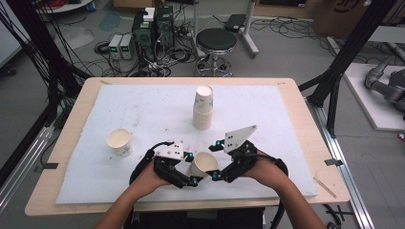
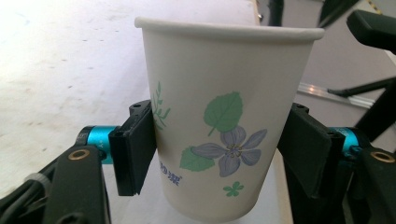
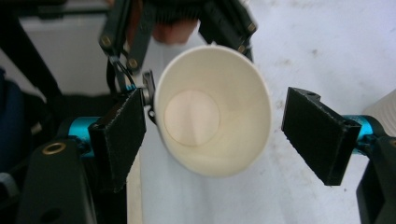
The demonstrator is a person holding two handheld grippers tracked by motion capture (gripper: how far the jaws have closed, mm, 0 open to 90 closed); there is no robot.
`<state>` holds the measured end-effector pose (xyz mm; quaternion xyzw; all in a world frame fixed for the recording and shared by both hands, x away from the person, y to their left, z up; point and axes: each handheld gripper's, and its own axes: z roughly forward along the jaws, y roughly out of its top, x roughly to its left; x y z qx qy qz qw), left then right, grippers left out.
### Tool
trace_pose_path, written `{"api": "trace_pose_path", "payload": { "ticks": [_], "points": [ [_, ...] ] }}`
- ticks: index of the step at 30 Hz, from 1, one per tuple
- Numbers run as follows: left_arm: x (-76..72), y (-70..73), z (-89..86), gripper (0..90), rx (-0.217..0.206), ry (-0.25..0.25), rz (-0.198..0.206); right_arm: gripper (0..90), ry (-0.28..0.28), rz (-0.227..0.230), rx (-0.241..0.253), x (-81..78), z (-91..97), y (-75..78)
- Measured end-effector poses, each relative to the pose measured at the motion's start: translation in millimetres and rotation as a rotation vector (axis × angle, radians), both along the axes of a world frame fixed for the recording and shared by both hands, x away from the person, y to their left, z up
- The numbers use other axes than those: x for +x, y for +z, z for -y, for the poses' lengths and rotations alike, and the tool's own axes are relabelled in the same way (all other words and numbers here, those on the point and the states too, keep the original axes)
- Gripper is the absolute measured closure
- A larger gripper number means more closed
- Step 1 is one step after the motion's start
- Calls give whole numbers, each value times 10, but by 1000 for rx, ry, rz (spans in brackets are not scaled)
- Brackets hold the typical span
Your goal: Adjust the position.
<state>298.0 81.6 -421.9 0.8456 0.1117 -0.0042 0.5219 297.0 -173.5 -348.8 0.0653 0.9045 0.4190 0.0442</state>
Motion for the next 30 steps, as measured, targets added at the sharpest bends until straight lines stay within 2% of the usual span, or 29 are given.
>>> {"api": "trace_pose_path", "payload": {
  "ticks": [5,12,18,21,23,28,30],
  "points": [
    [22,-62,-121,304,-59,69,11,223,-96,-5,113,10,202,-36],
    [55,-100,-190,299,-88,128,43,222,-267,-8,219,-6,515,-284],
    [50,-120,-212,298,-116,162,54,222,-374,-3,257,-60,708,-505],
    [46,-125,-230,298,-124,178,64,222,-401,-4,269,-69,766,-563],
    [38,-123,-256,298,-150,195,67,222,-443,2,285,-77,843,-621],
    [16,-90,-317,297,-215,235,82,223,-500,43,305,-109,954,-647],
    [14,-85,-341,297,-227,254,90,223,-518,58,290,-120,996,-655]
  ]
}}
